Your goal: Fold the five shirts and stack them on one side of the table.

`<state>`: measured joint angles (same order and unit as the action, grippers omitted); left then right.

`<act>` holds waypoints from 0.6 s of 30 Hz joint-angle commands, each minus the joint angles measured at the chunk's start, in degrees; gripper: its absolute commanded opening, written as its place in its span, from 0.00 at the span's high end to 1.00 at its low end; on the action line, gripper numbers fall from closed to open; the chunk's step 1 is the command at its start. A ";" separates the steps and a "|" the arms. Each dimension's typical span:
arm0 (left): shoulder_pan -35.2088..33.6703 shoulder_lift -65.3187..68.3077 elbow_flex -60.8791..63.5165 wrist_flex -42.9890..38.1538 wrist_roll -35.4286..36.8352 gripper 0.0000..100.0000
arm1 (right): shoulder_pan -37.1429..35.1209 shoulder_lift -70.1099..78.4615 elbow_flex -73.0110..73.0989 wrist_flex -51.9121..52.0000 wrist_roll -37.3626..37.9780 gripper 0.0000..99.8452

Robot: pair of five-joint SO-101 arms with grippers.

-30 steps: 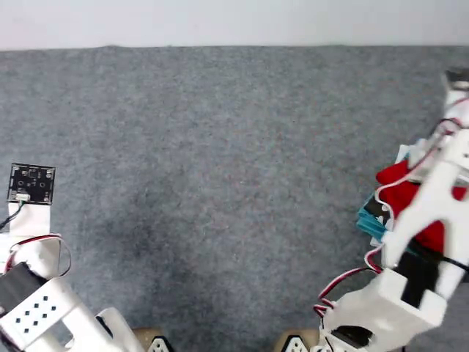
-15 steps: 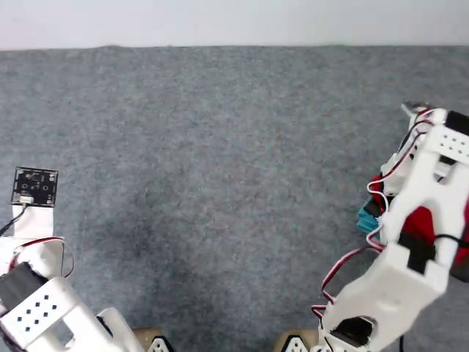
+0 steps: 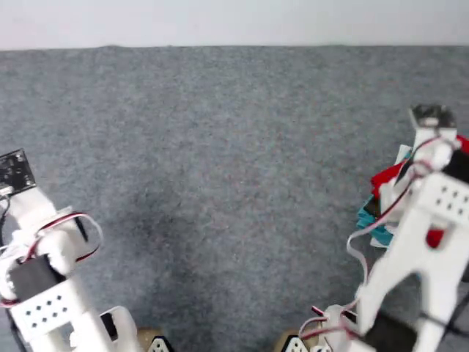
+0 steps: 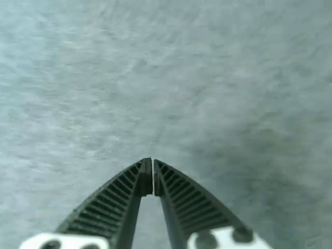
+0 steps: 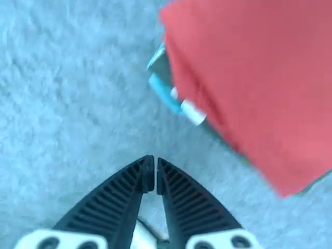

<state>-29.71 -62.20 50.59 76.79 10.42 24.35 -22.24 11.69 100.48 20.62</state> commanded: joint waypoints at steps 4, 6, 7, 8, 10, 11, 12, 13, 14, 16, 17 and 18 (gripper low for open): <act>15.91 -11.34 4.62 -7.47 5.98 0.98 | -2.95 -17.54 16.53 -7.08 -9.41 0.99; 20.48 -15.74 8.92 -10.81 5.98 0.98 | -4.18 -22.11 21.71 -11.91 -12.84 0.99; 22.42 -18.02 11.21 -12.22 5.98 0.98 | -4.70 -24.22 24.35 -14.46 -14.42 0.99; 24.18 -20.22 13.41 -13.63 5.98 0.98 | -5.14 -26.42 27.16 -17.01 -15.91 0.99; 26.90 -24.53 18.24 -16.44 4.48 0.98 | -6.11 -30.64 32.88 -21.93 -18.02 0.99; 27.87 -26.55 20.70 -17.93 3.43 0.98 | -6.55 -32.75 35.87 -24.13 -18.55 0.99; 28.48 -28.48 23.25 -19.43 2.29 0.98 | -7.08 -34.86 38.77 -26.07 -18.73 0.99; 28.92 -30.15 25.80 -20.92 1.14 0.98 | -7.69 -37.05 41.58 -27.91 -18.73 0.99; 29.10 -31.82 28.00 -21.98 0.09 0.98 | -8.22 -39.34 44.13 -29.41 -18.81 0.99; 29.10 -34.64 31.52 -23.12 -2.11 0.98 | -9.19 -44.00 49.67 -32.31 -18.90 0.99; 29.10 -35.96 33.01 -23.12 -3.08 0.98 | -9.80 -46.46 52.40 -33.63 -18.90 0.99; 29.10 -37.01 34.33 -23.03 -3.87 0.98 | -10.68 -49.01 55.21 -34.51 -18.90 0.99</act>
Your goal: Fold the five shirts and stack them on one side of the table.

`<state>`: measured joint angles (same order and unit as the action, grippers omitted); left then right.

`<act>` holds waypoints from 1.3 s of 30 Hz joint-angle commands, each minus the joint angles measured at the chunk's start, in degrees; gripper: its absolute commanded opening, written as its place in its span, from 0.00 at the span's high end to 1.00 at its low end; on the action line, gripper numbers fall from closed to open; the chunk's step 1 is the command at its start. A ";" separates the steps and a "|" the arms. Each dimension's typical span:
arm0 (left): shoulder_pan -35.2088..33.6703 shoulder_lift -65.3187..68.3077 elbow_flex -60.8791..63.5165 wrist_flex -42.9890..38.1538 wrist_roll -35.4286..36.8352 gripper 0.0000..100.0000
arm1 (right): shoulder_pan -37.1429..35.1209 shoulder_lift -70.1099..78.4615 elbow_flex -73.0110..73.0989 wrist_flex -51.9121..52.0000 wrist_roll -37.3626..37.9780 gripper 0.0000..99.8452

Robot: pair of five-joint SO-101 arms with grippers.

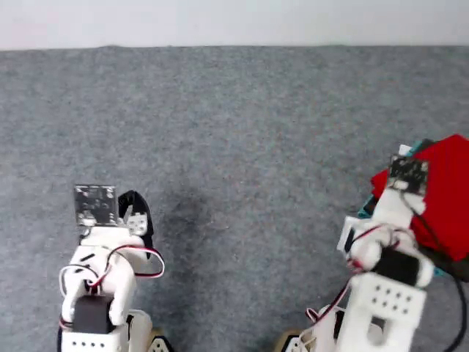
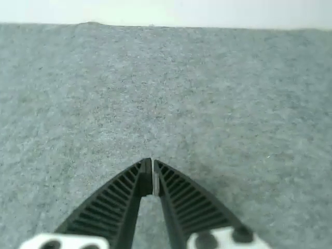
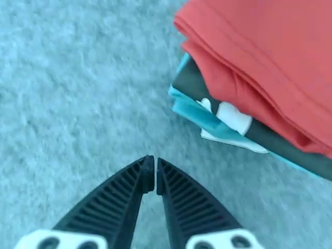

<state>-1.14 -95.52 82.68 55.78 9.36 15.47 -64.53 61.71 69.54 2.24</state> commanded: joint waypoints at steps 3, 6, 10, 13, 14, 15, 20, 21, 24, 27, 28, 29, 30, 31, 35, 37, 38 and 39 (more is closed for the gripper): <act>0.44 -6.86 5.58 -1.76 -3.78 0.98 | -4.79 -14.81 12.57 -4.79 -0.53 0.99; 0.35 -8.70 9.01 -1.93 -3.78 0.98 | -7.34 -23.87 18.73 -4.62 -0.62 0.99; 0.44 -8.70 12.62 -2.81 -3.96 0.98 | -8.48 -36.97 26.81 -1.89 -0.26 0.99; 0.18 -8.70 13.76 -5.10 -5.19 0.98 | -8.57 -39.87 28.66 0.75 -0.53 0.99; 0.53 -8.70 13.76 -5.10 -5.80 0.98 | -8.57 -38.90 28.84 0.92 -0.62 0.99; 0.62 -8.70 13.76 -4.92 -6.33 0.98 | -8.57 -37.85 28.75 0.40 -0.62 0.99; 0.53 -8.70 13.76 0.70 -6.77 0.98 | -8.48 -37.49 32.88 0.48 -0.18 0.99; 0.53 -8.70 13.76 2.20 -6.77 0.98 | -8.48 -37.49 34.02 0.40 -0.18 0.99; 0.18 -8.70 13.76 5.71 -6.77 0.98 | -8.40 -37.41 34.81 1.01 -0.62 0.99; 0.18 -8.70 13.76 9.93 -6.77 0.98 | -8.22 -37.41 34.81 3.65 -0.62 0.99; 0.18 -8.70 13.76 11.43 -6.77 0.98 | -8.13 -37.49 34.73 4.70 -0.70 0.99; 0.18 -8.70 13.76 12.75 -6.77 0.98 | -7.78 -37.49 34.73 4.53 -0.70 0.99; 0.18 -8.70 13.76 14.07 -6.68 0.98 | -6.73 -37.49 34.73 4.44 -0.70 0.99; 0.18 -8.70 13.76 15.65 -6.33 0.98 | -5.14 -37.49 34.73 4.44 -0.70 0.99; 0.18 -8.79 13.76 16.53 -6.33 0.98 | -1.19 -37.49 34.73 4.35 -0.70 0.99; 0.18 -8.79 13.76 16.53 -6.42 0.98 | -1.27 -37.49 34.73 4.35 -0.62 0.99; 0.18 -8.79 13.76 16.53 -6.51 0.98 | -1.19 -37.49 34.73 4.35 -0.62 0.99; 0.18 -8.79 13.76 16.53 -6.51 0.98 | -1.27 -37.49 34.73 4.35 -0.62 0.99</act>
